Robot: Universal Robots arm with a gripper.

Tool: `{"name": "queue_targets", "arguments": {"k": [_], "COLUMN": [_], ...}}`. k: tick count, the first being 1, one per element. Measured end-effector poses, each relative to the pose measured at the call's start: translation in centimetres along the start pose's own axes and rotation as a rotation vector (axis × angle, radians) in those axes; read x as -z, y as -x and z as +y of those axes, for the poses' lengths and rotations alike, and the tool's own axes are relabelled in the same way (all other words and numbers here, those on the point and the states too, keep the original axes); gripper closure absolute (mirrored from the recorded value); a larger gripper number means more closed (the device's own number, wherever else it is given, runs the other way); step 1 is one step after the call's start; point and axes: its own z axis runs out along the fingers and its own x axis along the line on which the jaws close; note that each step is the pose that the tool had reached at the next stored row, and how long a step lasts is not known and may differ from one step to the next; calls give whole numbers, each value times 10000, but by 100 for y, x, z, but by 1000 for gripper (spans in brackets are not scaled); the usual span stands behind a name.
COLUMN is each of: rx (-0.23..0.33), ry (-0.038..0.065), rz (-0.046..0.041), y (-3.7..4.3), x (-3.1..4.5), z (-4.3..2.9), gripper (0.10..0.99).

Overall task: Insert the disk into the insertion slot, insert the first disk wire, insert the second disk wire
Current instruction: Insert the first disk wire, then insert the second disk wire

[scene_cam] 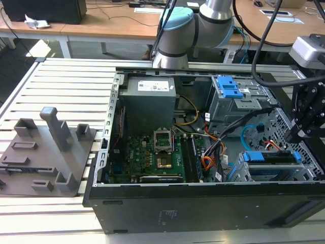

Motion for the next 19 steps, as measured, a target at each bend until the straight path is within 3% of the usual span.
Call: {"name": "queue_targets", "arguments": {"k": [3,5,8,14,17,19], "rx": [1,0,-1,0,0,-1], "ry": [0,0,0,0,0,0], "rz": [1,1,0,1,0,0], "y": [-3,-9,-13,-13,-13,8], "x": [-2,-8,-12,-12,-12,-12], "z": [63,182,263,268,268,270], "gripper": [980,980,980,973,784,784]}}
